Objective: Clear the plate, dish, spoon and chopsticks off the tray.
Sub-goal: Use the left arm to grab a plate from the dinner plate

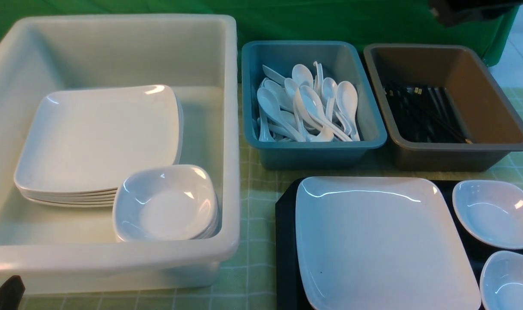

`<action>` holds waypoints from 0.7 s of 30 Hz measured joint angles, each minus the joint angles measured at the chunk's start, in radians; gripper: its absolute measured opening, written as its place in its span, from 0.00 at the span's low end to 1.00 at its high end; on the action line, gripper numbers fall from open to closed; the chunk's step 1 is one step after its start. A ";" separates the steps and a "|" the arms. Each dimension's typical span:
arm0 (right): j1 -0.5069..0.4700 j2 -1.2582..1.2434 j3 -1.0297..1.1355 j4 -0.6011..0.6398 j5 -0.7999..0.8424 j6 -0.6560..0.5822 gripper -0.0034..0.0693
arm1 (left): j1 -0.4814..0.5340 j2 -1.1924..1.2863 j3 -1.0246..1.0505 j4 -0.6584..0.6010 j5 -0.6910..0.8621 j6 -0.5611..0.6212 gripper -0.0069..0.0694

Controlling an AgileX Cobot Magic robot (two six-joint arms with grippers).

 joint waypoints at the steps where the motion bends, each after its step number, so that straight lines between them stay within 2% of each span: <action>1: 0.000 -0.041 0.024 0.000 0.000 0.000 0.06 | 0.000 0.000 0.000 0.000 0.000 0.000 0.38; 9: 0.000 -0.432 0.403 0.000 0.006 0.028 0.06 | 0.000 0.000 0.000 0.000 0.000 0.000 0.38; 21: 0.000 -0.949 0.873 0.001 -0.085 0.079 0.09 | 0.000 0.000 0.000 0.001 0.000 0.001 0.38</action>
